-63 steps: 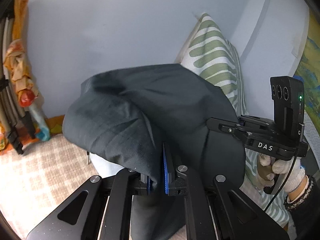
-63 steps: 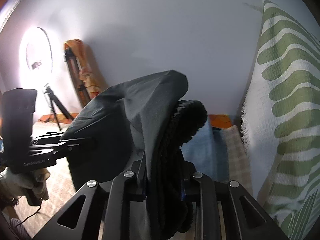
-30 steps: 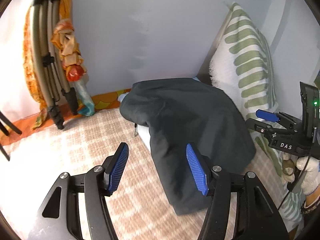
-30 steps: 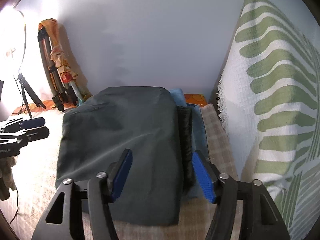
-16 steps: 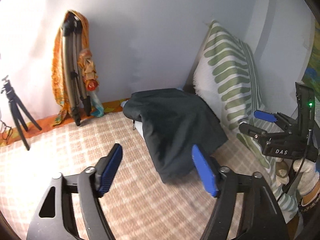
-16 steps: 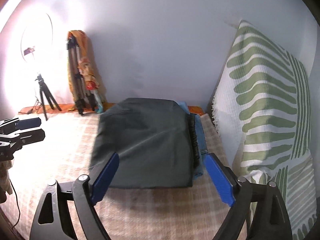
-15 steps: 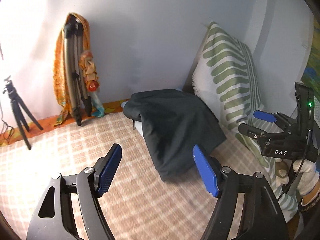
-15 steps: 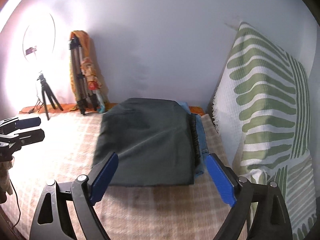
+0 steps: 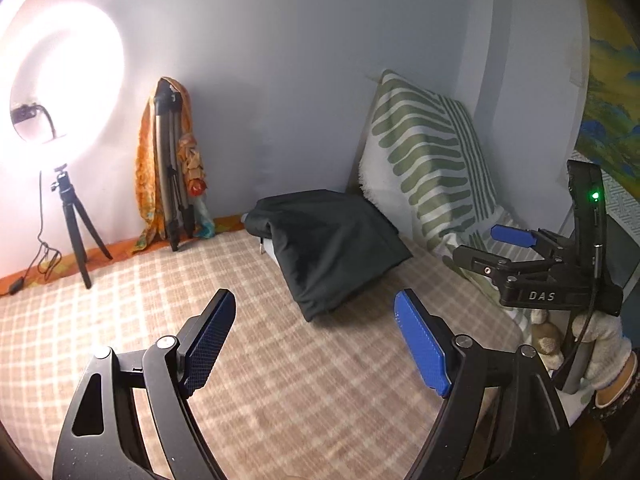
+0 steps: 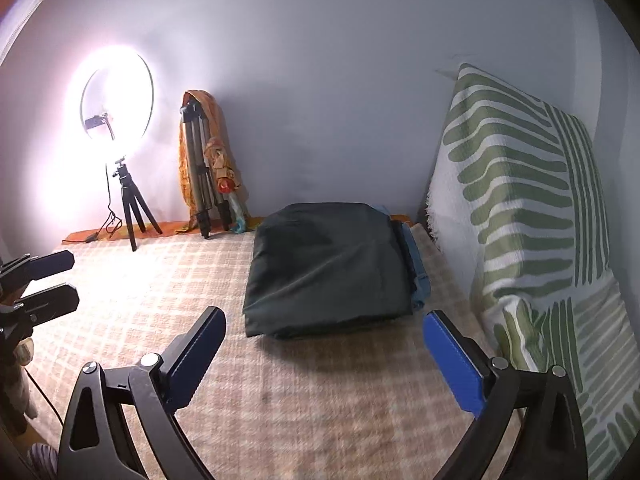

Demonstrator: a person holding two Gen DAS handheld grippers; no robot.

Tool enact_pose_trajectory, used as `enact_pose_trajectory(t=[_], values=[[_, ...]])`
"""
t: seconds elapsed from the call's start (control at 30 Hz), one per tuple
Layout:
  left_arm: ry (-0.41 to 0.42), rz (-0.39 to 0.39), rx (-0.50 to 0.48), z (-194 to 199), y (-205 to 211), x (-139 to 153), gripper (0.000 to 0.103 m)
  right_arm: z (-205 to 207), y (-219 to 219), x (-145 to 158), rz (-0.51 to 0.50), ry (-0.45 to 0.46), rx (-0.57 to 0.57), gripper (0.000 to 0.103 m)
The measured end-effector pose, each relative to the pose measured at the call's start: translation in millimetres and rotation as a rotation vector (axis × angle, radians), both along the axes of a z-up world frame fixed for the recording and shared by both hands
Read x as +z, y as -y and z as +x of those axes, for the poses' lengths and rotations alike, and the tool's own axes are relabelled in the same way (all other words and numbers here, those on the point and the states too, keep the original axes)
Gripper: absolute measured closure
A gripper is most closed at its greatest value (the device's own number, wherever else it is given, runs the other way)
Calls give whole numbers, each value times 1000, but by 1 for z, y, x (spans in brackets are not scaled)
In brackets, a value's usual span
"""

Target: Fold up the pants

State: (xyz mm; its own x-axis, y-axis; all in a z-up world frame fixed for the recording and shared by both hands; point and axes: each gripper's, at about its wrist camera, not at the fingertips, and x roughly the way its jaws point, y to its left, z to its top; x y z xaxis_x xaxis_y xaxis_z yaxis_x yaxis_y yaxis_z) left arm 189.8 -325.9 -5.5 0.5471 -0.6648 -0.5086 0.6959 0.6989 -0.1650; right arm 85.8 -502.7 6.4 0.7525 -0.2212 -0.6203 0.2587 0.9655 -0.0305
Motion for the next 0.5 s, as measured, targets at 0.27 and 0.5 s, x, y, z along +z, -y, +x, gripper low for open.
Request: enact_pose_trajectory(t=[0.27, 0.5], values=[[13, -9, 32, -34, -15, -3, 20, -33, -20, -3, -15, 30, -27, 0], [63, -14, 67, -61, -28, -7, 5, -53, -37, -8, -28, 53, -48, 0]])
